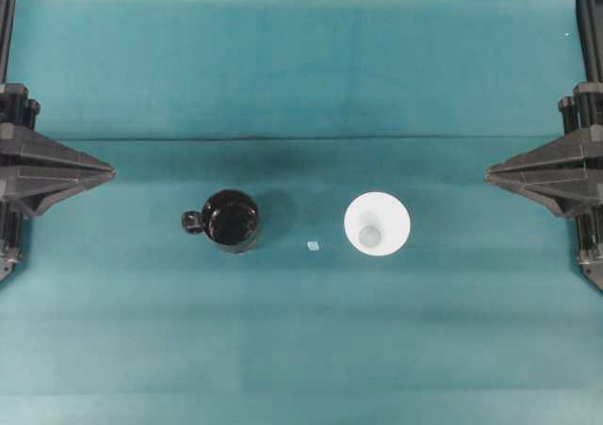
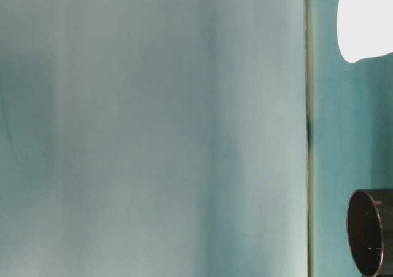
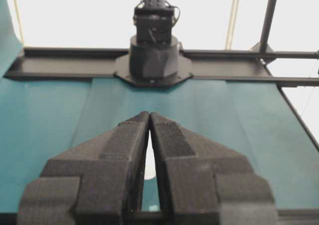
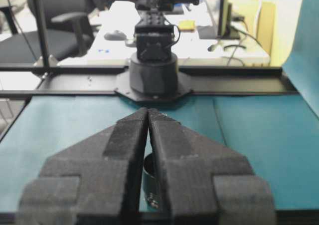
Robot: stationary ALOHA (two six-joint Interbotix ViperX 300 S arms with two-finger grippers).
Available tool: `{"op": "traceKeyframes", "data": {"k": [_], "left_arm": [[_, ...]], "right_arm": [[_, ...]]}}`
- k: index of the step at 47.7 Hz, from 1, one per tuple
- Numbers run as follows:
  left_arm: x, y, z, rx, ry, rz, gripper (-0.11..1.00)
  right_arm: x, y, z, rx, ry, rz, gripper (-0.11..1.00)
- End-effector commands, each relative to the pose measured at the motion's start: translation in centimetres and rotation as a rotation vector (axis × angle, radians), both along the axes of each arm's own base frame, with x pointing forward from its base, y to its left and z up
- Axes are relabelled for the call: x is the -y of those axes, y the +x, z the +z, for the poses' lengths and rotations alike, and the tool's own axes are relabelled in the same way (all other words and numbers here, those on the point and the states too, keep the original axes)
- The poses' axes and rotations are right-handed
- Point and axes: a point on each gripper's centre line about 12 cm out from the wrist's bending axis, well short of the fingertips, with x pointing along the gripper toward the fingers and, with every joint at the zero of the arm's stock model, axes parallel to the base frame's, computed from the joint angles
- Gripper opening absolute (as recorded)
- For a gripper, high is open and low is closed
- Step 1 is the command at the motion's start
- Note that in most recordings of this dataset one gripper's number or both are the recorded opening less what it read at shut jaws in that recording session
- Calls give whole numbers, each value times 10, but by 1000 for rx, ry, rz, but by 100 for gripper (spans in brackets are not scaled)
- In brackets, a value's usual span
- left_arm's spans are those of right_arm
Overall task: Put a paper cup into the cup holder on your left arm.
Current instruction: 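Move both grippers inward toward the black mug and white paper cup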
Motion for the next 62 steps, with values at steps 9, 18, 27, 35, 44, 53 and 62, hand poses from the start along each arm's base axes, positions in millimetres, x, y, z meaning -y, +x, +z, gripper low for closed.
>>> {"op": "traceKeyframes", "data": {"k": [9,18,27,35,44,53,62], "left_arm": [[0,17,-2,-126,10,-2,3],[0,24,-3,-183,-28,-1,3],[0,27,-24,-322,-62,5,3],[-2,28,-44,-473,-62,19,3],[-7,31,-53,-530,-63,41,3],[-9,35,-66,-586,-74,51,3],[-11,42,-89,-682,-79,62,3]], "right_arm": [[-1,12,-8,-193,81,2,2],[-2,16,-21,-419,106,-2,-3],[-2,20,-32,-537,106,-7,-3],[-2,23,-45,-646,106,-10,-3],[-2,28,-50,-691,106,-14,-3],[-2,30,-49,-693,106,-14,-3],[-2,28,-51,-718,108,-15,-3]]}}
